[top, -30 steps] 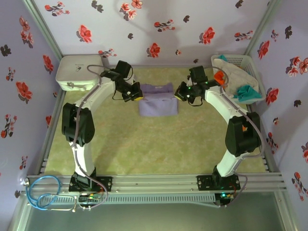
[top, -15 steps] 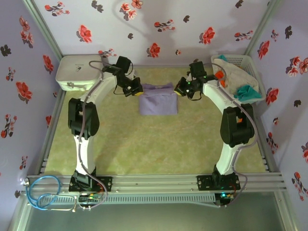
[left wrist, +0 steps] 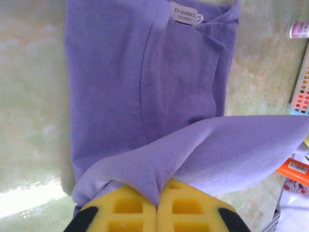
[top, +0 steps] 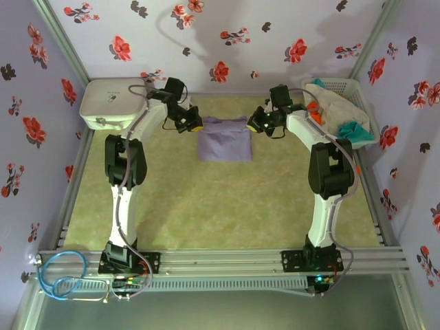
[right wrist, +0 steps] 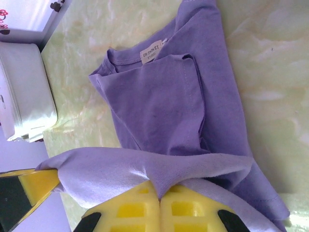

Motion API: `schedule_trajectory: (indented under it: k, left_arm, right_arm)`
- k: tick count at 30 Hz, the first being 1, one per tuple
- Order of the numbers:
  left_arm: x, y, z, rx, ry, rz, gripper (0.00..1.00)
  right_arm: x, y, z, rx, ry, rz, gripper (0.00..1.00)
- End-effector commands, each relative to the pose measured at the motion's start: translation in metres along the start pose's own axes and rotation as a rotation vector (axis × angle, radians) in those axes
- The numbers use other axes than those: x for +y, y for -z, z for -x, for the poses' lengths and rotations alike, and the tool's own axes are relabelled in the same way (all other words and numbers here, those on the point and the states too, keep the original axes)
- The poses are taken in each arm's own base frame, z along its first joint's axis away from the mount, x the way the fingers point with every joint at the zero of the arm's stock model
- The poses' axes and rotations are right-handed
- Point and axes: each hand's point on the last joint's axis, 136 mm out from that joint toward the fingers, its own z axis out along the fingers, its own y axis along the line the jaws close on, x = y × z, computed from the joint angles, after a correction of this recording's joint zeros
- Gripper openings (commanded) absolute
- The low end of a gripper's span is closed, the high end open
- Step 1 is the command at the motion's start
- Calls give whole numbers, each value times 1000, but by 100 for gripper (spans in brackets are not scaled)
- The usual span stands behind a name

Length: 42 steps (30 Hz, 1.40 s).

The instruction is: Fold and stack the t-shirts

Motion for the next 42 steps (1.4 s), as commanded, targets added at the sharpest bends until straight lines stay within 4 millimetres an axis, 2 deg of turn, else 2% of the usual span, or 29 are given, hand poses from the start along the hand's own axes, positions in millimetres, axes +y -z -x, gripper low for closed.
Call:
schedule_trajectory:
  k: [1, 5, 7, 8, 12, 16, 20, 24, 28, 32, 34, 38, 42]
  left_arm:
    - [8, -5, 14, -1, -8, -21, 11]
    - [11, -12, 43, -81, -69, -54, 30]
    - [13, -7, 59, -123, -67, -82, 37]
    - [10, 0, 66, -146, -73, -90, 39]
    - [-3, 33, 72, -215, -107, -82, 40]
    - [-10, 44, 49, -197, -116, -76, 40]
    - [-9, 34, 19, -155, -84, -76, 39]
    - [-16, 16, -3, -170, -59, -111, 40]
    - [-29, -5, -14, -172, -77, -150, 40]
    - [-45, -30, -18, -154, -118, -155, 40]
    - [-41, -45, -19, -130, -116, -138, 39]
    - [-15, -71, -17, -104, -69, -97, 38]
    - [8, -74, -10, -98, -35, -70, 38]
  right_arm:
    - [6, -5, 20, -34, 4, 45, 1]
    - [9, -16, 43, -79, -12, 107, 18]
    - [13, -20, 55, -98, -10, 130, 42]
    - [14, -20, 59, -105, -4, 133, 51]
    - [19, -14, 61, -129, 23, 142, 66]
    - [19, -2, 47, -119, 37, 144, 68]
    - [22, 4, 20, -88, 30, 187, 69]
    - [29, 8, -2, -74, 18, 232, 70]
    - [37, -5, -17, -50, 7, 274, 70]
    - [37, -28, -17, -52, -30, 309, 70]
    - [35, -40, -16, -42, -51, 326, 71]
    - [15, -58, -10, -58, -67, 291, 71]
    - [-3, -74, -9, -33, -104, 281, 70]
